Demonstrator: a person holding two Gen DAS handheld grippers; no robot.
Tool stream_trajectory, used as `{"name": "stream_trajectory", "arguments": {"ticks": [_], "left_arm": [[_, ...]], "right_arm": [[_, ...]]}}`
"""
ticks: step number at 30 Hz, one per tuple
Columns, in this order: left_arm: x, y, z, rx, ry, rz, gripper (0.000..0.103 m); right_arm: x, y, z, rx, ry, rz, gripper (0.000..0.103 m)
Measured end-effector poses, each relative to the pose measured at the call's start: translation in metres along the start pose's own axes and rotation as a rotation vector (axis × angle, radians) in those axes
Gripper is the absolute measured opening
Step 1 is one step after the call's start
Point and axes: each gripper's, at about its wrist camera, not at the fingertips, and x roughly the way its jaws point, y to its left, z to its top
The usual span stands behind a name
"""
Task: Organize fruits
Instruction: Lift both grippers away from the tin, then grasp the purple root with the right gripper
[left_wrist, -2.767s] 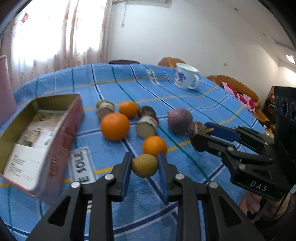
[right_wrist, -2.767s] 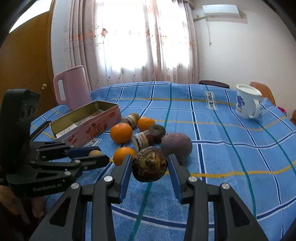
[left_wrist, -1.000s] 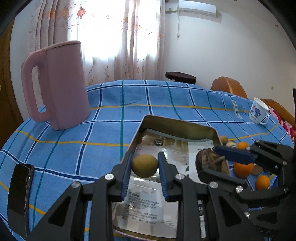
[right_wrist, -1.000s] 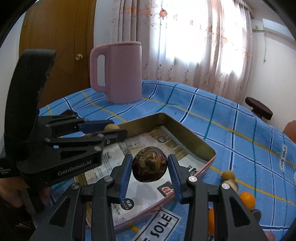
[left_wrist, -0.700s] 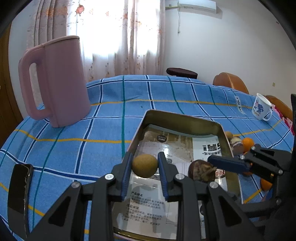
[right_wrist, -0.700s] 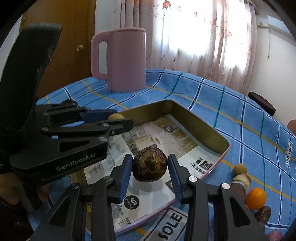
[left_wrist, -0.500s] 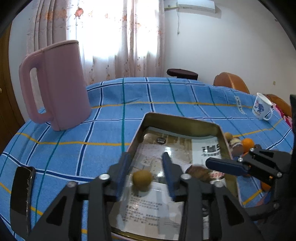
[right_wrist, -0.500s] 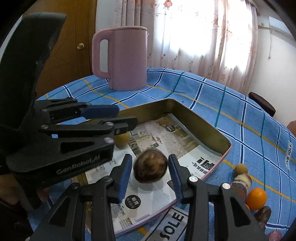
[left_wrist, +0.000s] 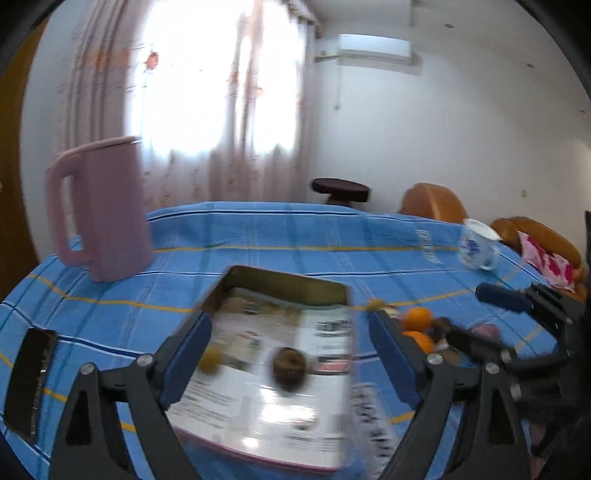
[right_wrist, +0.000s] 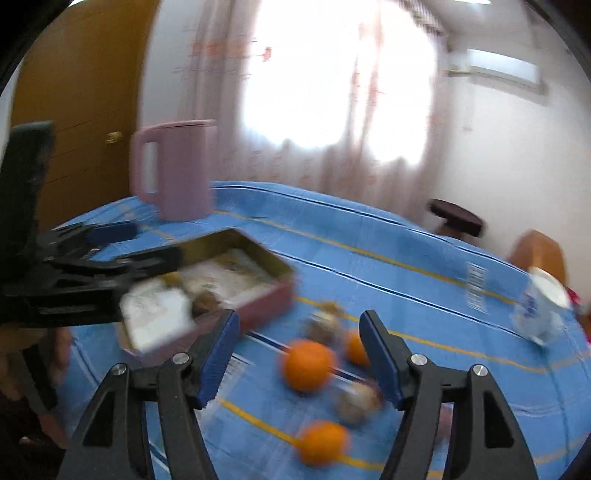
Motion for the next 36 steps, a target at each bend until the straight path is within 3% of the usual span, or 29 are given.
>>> {"name": "stream_trajectory", "arguments": {"ticks": [5, 11, 16, 22, 25, 27, 36], "left_arm": [[0.003, -0.045, -0.010, 0.060, 0.033, -0.089, 0.090], [0.018, -0.086, -0.026, 0.108, 0.109, -0.156, 0.090], [0.026, -0.107, -0.033, 0.138, 0.155, -0.193, 0.090], [0.031, -0.118, -0.038, 0.171, 0.204, -0.222, 0.090], [0.037, -0.121, -0.039, 0.176, 0.235, -0.239, 0.089], [0.039, -0.123, -0.040, 0.183, 0.252, -0.251, 0.088], [0.058, -0.140, -0.053, 0.205, 0.374, -0.324, 0.053]], "right_arm": [[-0.011, -0.052, -0.028, 0.095, 0.044, -0.116, 0.069], [0.000, -0.077, -0.046, 0.161, 0.130, -0.156, 0.069], [0.008, -0.079, -0.048, 0.180, 0.154, -0.116, 0.069], [0.028, -0.087, -0.054, 0.221, 0.242, -0.043, 0.069], [0.035, -0.086, -0.056, 0.222, 0.270, -0.001, 0.054], [0.035, -0.085, -0.056, 0.224, 0.269, 0.000, 0.054], [0.030, -0.089, -0.057, 0.247, 0.246, 0.003, 0.054]]}}
